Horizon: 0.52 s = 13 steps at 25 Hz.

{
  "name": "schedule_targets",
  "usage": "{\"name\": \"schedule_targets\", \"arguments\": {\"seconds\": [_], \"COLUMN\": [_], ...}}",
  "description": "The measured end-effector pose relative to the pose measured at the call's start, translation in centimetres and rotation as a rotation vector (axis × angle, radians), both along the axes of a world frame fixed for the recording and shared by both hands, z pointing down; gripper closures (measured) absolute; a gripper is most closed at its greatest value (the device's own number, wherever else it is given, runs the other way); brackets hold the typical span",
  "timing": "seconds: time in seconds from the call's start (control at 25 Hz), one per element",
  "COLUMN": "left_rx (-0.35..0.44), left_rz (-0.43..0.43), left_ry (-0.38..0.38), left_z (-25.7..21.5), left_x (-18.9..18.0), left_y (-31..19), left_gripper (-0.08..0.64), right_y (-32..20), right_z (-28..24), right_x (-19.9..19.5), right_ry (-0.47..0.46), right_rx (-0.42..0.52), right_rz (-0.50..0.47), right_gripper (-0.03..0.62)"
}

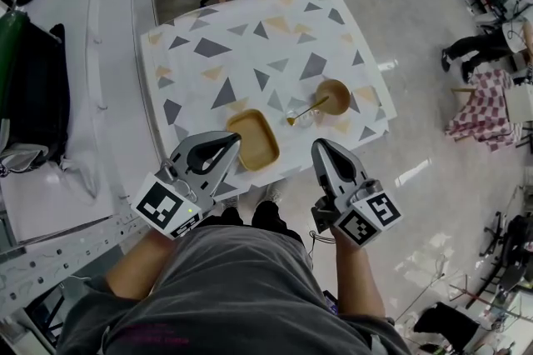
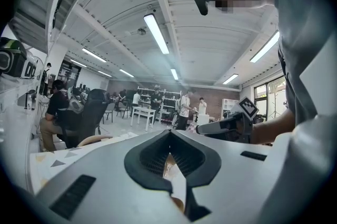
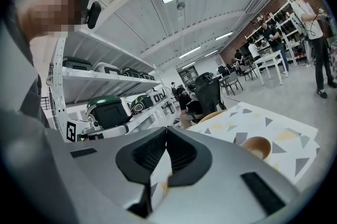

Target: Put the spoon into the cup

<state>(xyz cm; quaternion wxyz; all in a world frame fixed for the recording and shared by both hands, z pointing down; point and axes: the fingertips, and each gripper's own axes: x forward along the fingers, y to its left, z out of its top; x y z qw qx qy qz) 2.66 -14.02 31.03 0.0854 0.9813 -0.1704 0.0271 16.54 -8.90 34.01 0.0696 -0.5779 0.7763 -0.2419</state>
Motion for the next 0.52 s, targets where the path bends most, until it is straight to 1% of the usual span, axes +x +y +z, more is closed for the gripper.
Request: {"name": "schedule_targets", "arguments": {"seconds": [0.52], "left_rx": [0.004], "left_rz": [-0.01], "left_ry": [-0.003], "left_z": [0.1], "left_x": [1.2], "left_y": [0.0], "left_gripper": [0.545], "right_y": [-0.1], "right_z": [0.1], "right_x": [1.2], "right_ry": [-0.002], "right_rx": [0.003], "right_rz": [-0.019], "right_gripper": [0.572]}}
